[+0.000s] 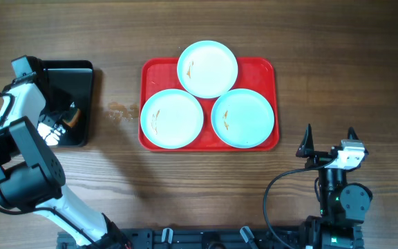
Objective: Clean dirty plates on tray and stack at the side
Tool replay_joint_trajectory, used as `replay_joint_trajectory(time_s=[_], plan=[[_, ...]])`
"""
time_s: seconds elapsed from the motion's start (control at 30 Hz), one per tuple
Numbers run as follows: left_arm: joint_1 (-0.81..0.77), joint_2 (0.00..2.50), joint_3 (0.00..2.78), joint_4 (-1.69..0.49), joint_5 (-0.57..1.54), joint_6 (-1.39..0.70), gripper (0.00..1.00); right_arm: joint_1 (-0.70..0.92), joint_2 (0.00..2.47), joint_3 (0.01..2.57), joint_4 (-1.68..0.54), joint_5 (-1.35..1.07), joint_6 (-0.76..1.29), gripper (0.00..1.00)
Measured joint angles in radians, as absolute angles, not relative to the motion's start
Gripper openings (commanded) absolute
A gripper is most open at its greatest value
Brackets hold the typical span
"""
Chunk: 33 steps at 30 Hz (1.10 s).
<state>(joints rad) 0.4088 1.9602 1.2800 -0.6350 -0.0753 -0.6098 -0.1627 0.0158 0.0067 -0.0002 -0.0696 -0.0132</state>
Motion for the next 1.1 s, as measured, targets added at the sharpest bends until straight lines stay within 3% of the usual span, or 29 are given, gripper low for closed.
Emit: replay_joint_trajectory(time_s=[0.47,0.9,1.1], plan=[[0.409,1.947,1.279,-0.666,-0.072,-0.607,0.04,-0.163,0.016,0.007,0.0,-0.07,-0.013,1.0],[0.406,1.647,1.271,-0.703,0.002,-0.607,0.04,-0.163,0.016,0.007,0.0,-0.07,-0.013,1.0],[0.393,1.703,1.245,-0.672,-0.031,-0.607,0.04,-0.163,0.016,0.007,0.0,-0.07,-0.013,1.0]])
